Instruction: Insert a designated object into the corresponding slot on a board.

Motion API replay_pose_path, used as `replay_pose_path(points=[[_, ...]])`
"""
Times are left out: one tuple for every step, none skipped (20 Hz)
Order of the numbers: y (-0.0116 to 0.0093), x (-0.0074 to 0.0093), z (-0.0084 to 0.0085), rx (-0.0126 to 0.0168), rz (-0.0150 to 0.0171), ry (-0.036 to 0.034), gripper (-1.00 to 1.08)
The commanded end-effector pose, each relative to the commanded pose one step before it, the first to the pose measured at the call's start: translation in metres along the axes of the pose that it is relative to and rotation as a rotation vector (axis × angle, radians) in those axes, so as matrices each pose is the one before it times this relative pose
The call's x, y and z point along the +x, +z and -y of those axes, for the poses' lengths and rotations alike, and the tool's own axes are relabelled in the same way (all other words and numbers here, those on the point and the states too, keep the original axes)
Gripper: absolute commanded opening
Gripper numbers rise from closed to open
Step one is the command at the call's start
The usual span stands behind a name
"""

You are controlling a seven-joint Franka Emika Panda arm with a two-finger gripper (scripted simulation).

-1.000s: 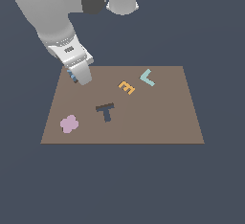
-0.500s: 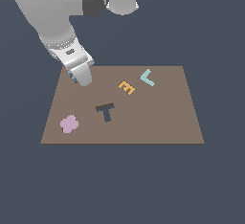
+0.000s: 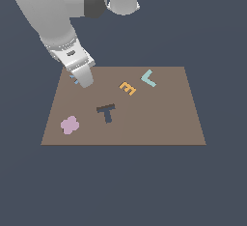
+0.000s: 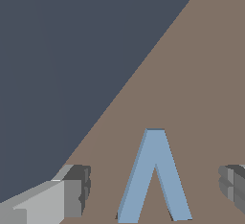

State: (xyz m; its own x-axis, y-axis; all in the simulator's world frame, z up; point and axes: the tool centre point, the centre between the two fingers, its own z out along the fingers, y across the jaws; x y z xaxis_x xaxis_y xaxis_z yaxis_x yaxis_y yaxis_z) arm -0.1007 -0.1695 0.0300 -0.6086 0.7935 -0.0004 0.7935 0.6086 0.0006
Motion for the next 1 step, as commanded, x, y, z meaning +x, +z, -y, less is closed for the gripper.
replay_pose_path(points=[[0.00001, -0.00005, -0.00001, -0.00005, 0.00015, 0.0, 1.0]])
